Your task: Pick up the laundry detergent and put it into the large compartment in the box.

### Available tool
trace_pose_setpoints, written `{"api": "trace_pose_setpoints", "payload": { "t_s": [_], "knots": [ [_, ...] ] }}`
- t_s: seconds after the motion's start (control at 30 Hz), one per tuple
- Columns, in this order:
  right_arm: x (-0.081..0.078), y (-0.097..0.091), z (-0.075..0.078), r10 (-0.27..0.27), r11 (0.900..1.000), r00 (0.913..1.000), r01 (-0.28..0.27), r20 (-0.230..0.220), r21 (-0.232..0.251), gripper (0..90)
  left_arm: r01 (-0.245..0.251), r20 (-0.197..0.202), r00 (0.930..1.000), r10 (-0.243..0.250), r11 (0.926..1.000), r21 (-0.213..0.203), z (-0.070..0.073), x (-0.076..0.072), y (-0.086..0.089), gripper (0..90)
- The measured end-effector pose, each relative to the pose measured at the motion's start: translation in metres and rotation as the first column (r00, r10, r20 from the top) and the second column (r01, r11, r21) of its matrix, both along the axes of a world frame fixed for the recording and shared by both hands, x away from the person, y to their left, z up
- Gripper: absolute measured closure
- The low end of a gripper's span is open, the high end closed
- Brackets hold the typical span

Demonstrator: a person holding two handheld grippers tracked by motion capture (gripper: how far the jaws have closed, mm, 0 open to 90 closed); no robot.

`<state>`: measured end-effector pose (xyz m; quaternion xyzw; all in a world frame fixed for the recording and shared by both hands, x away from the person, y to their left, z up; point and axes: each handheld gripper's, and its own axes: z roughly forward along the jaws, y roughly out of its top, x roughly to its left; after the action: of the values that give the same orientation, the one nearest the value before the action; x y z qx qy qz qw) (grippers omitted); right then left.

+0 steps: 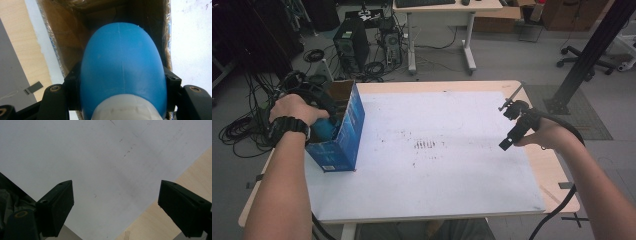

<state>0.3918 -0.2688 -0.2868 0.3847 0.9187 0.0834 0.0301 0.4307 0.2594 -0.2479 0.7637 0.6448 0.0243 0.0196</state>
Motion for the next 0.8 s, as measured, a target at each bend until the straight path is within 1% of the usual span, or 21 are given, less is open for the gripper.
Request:
{"api": "trace_pose_setpoints", "payload": {
  "t_s": [0.27,0.57,0.73,0.8],
  "knots": [
    [0.000,-0.001,-0.001,-0.006,1.0000,1.0000,0.006,-0.001,-0.001,13.1,0.007,-0.006,1.0000,-0.007,1.0000,0.003,-0.008,0.001,0.000,37.7],
    [0.000,0.000,-0.003,-0.004,1.0000,1.0000,0.004,-0.003,-0.001,13.1,0.001,-0.011,0.9999,-0.001,1.0000,0.001,-0.015,0.001,0.002,37.7],
    [0.001,0.001,-0.003,-0.002,1.0000,1.0000,0.002,-0.004,-0.001,13.1,0.000,-0.018,0.9998,0.000,0.9999,0.012,-0.021,0.001,0.003,37.7],
    [0.001,0.001,-0.003,-0.002,1.0000,1.0000,0.002,-0.004,-0.003,13.1,0.000,-0.014,0.9999,0.001,0.9999,0.011,-0.022,0.000,0.004,37.7]
  ]
}}
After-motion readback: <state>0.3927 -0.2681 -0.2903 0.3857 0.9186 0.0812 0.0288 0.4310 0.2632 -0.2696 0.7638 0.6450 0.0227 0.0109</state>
